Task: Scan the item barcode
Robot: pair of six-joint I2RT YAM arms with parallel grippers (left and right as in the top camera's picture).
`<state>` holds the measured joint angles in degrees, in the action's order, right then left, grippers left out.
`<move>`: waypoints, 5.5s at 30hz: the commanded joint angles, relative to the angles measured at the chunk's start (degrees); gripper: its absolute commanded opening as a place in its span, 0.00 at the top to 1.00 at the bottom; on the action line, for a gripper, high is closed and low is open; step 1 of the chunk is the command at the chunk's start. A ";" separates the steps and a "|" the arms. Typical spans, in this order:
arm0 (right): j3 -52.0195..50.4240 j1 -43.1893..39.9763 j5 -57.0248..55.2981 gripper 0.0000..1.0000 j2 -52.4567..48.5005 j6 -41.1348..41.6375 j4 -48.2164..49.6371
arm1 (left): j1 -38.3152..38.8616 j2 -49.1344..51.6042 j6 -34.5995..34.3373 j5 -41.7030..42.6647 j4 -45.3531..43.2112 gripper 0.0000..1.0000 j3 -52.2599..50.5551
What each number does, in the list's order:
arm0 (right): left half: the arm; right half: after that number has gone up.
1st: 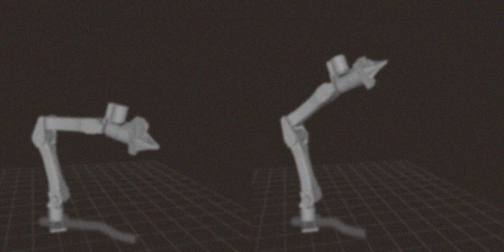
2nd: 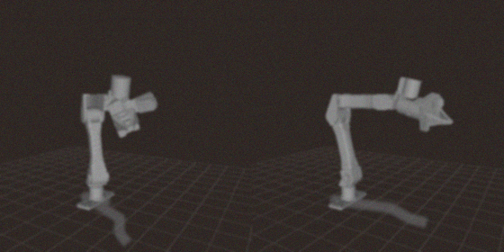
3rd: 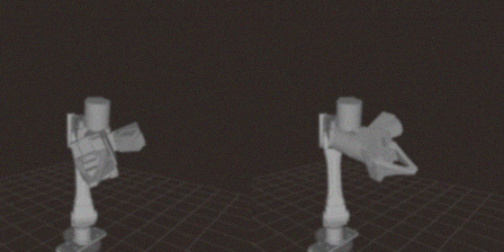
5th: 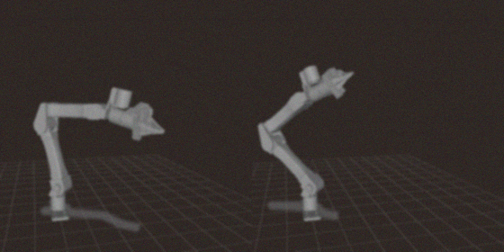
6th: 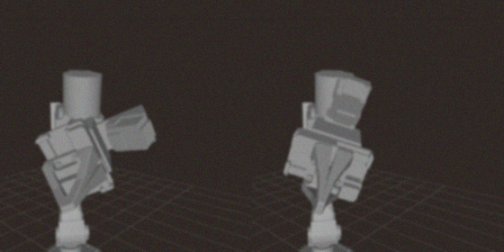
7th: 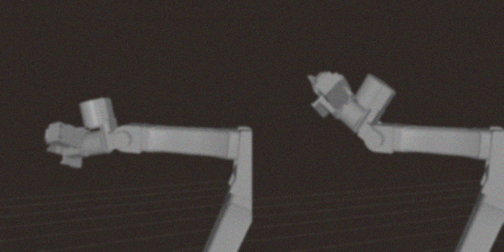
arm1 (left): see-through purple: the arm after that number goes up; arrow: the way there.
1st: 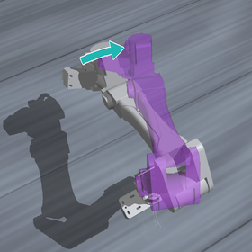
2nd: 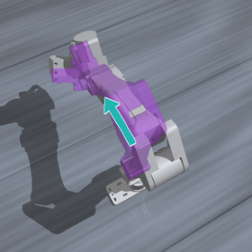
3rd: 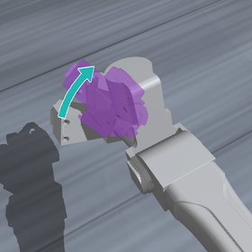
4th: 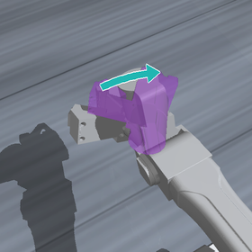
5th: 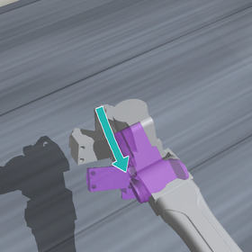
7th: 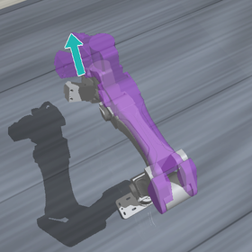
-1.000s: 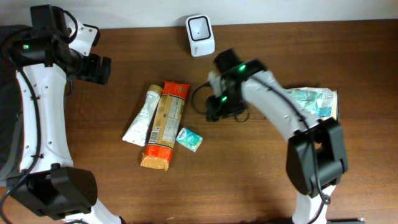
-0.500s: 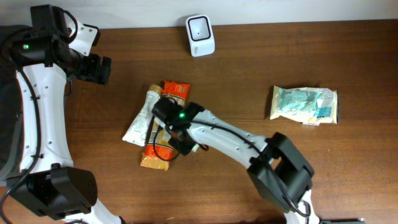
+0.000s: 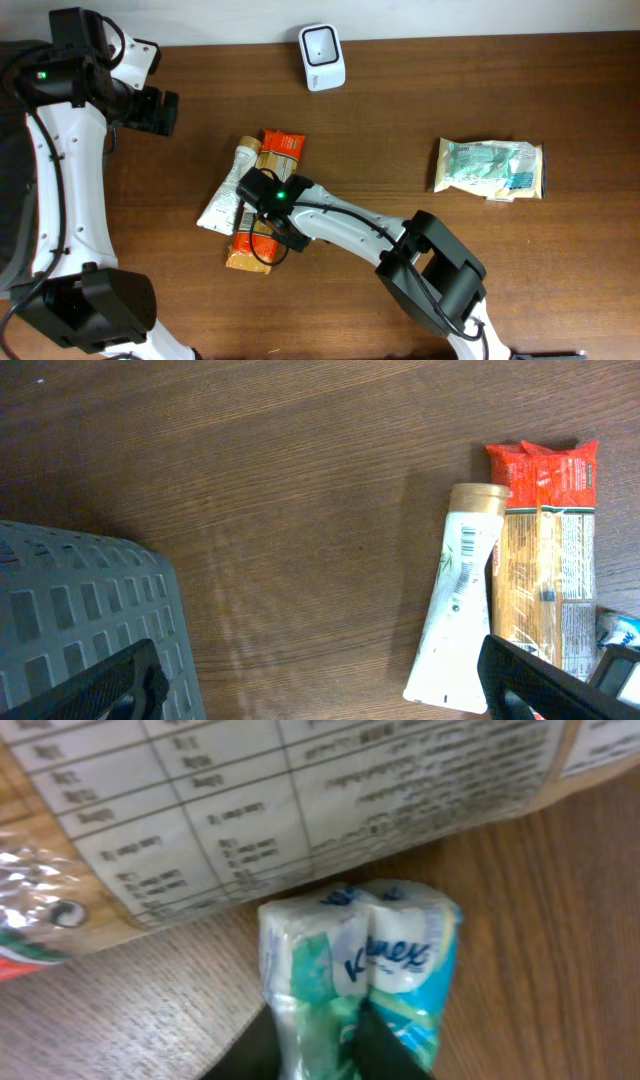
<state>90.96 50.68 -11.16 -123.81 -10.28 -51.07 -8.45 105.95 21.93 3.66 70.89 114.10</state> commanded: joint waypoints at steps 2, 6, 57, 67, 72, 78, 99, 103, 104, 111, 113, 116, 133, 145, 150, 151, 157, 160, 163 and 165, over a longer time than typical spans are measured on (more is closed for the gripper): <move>0.02 -0.13 0.35 0.96 -3.41 0.02 0.52 | -0.37 -0.92 0.90 0.59 -0.07 0.01 0.37; 7.82 -0.55 4.35 0.96 -1.62 2.16 -7.08 | -0.35 -0.92 0.90 0.59 -0.07 0.01 0.37; -8.72 -28.24 40.02 0.62 0.55 13.84 -4.13 | -0.46 -0.92 0.90 0.59 -0.07 0.01 0.37; -3.54 -28.55 47.39 0.96 3.58 13.73 -9.84 | -0.46 -0.92 0.90 0.59 -0.04 0.01 0.37; 0.39 -34.80 72.11 0.96 10.19 4.96 -12.55 | -0.46 -0.92 0.90 0.59 -0.07 0.01 0.37; 0.79 -42.58 100.10 0.96 10.95 -1.31 -13.11 | -0.46 -0.92 0.90 0.59 -0.07 0.01 0.37; 30.05 -22.10 -3.52 0.96 16.65 20.20 -16.41 | -0.61 -0.92 0.90 0.59 -0.07 0.01 0.37; 29.97 -16.57 -28.92 0.96 10.14 5.38 6.56 | -0.61 -0.92 0.90 0.59 -0.07 0.01 0.37; 29.97 -16.85 -30.67 0.96 7.34 1.03 12.63 | -0.61 -0.92 0.90 0.59 -0.07 0.01 0.37; 29.97 -21.07 -31.52 0.96 -13.14 -21.35 42.29 | -0.74 -0.92 0.90 0.59 -0.07 0.01 0.37; 29.97 -21.70 -30.97 0.96 -16.61 -22.53 44.24 | -0.74 -0.92 0.90 0.59 -0.07 0.01 0.37; 29.97 -22.21 -28.50 0.96 -19.39 -22.51 44.50 | -0.72 -0.92 0.90 0.59 -0.07 0.01 0.37; 30.05 -22.18 -24.74 0.96 -18.23 -22.27 47.25 | -0.72 -0.92 0.90 0.59 -0.07 0.01 0.37; 30.05 -25.00 8.94 0.96 5.03 7.02 7.82 | -0.72 -0.92 0.90 0.59 -0.07 0.01 0.37; 30.03 -28.68 12.61 0.96 13.60 12.46 -16.61 | -0.72 -0.92 0.90 0.59 -0.07 0.01 0.37; 30.03 -29.62 12.57 0.96 13.57 14.21 -21.86 | -0.72 -0.92 0.90 0.59 -0.07 0.01 0.37; 18.73 -37.38 12.02 0.96 12.41 18.93 -33.86 | -0.72 -0.92 0.90 0.59 -0.07 0.01 0.37; 8.31 -40.19 11.96 0.96 12.41 18.95 -29.92 | -0.72 -0.92 0.90 0.59 -0.07 0.01 0.37; 1.81 -41.94 8.92 0.96 12.41 18.97 -27.91 | -0.74 -0.92 0.90 0.59 -0.07 0.01 0.37; -2.49 -44.02 7.54 0.96 12.41 18.97 -25.88 | -0.72 -0.92 0.90 0.59 -0.07 0.01 0.37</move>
<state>91.90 8.97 -0.91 -111.70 7.94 -78.32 -8.78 105.95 21.93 3.66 70.83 114.10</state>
